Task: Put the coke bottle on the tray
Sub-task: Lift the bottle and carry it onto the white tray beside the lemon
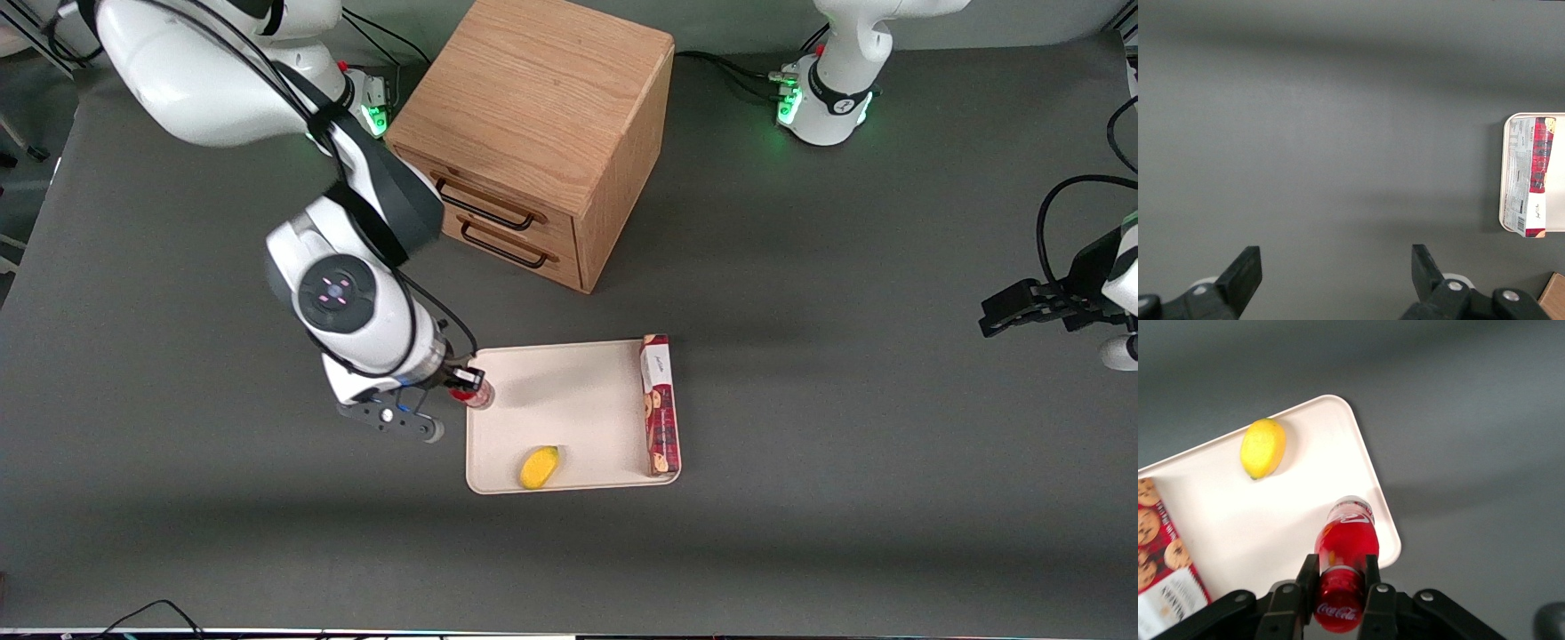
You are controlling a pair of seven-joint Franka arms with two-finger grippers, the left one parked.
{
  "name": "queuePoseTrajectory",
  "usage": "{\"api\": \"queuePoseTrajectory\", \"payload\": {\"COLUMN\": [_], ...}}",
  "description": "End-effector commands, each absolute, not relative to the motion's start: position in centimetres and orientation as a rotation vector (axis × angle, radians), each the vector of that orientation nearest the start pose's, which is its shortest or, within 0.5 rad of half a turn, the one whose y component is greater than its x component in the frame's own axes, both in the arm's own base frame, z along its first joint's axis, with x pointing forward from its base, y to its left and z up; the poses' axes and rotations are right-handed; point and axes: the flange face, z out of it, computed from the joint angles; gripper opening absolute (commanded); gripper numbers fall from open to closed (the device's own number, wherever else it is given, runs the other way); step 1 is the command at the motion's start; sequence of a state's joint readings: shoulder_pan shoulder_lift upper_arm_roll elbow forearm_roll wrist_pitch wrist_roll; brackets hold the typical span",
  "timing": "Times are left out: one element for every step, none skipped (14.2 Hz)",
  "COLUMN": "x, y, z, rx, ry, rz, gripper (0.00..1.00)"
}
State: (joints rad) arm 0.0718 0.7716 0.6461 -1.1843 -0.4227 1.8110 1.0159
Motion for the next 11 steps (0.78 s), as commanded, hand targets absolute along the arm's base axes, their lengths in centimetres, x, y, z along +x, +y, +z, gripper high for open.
{"api": "queuePoseTrajectory", "payload": {"x": [64.5, 64.3, 64.2, 64.2, 64.2, 64.3, 64.3, 64.2, 63.9, 63.7, 63.1], "y": [35.9, 36.1, 36.2, 36.2, 36.1, 36.1, 35.9, 35.7, 35.8, 35.3, 34.4], "z": [36.7, 36.2, 35.7, 35.7, 35.8, 36.3, 37.2, 38.6, 41.3, 43.7, 47.3], "rx": [-3.082, -3.094, -3.098, -3.096, -3.096, -3.094, -3.094, -3.093, -3.090, -3.104, -3.133], "ry": [0.568, 0.554, 0.564, 0.576, 0.574, 0.573, 0.570, 0.565, 0.561, 0.543, 0.469], "rz": [-0.014, -0.028, -0.029, -0.030, -0.032, -0.043, -0.052, -0.059, -0.073, -0.070, -0.092], "gripper": [0.00, 0.00, 0.00, 0.16, 0.72, 1.00, 1.00, 1.00, 1.00, 1.00, 1.00]}}
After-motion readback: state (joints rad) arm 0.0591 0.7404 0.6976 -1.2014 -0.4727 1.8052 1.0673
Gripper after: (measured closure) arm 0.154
